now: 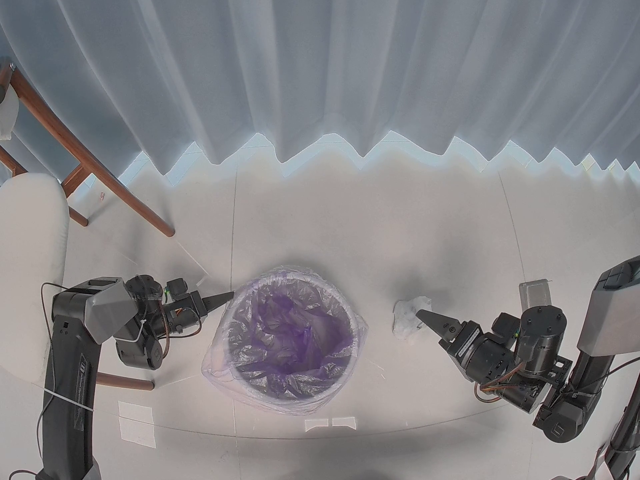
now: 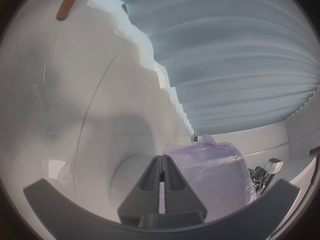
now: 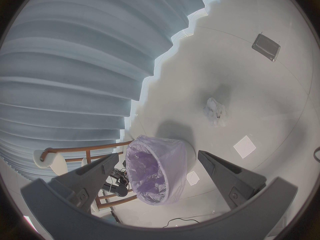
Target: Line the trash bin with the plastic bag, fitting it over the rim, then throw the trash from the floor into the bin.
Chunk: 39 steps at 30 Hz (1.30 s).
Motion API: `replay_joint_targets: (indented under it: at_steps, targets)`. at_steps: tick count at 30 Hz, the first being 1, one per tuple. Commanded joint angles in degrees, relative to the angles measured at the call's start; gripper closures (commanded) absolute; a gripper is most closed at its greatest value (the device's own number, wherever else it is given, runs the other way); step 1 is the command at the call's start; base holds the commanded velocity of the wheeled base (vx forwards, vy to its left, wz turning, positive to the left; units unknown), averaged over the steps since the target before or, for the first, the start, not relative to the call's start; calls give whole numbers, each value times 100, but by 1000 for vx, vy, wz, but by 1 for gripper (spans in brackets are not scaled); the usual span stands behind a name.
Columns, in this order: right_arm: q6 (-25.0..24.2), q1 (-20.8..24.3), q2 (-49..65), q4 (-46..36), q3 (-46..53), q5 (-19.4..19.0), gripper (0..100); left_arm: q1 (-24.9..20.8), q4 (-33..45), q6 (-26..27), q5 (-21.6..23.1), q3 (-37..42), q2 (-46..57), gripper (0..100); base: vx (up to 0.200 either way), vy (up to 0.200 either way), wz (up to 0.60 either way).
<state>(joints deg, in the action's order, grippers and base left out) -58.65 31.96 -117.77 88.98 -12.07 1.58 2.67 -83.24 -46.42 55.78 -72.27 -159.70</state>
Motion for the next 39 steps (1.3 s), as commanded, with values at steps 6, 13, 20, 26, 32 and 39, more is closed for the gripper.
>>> replay_joint_targets:
  at_steps: [6,13,20,26,32,39]
  targets:
    - [3,3,-35,102,3,0,0,-12,387,-324,-147,-51,-79,100,0,0,0]
    - [3,12,-114,102,3,0,0,-12,537,-631,-173,-51,-62,100,0,0,0]
    - [-6,12,-123,102,3,0,0,-12,449,-658,-279,-33,-70,0,0,0,0]
    - [-6,12,-149,102,3,0,0,58,-597,-895,-815,925,668,0,0,0,0]
    - [-6,29,-158,102,3,0,0,190,-553,-807,-744,3236,2988,0,0,0,0]
    - [-15,179,-237,102,117,17,0,269,-544,-412,-762,4458,5185,0,0,0,0]
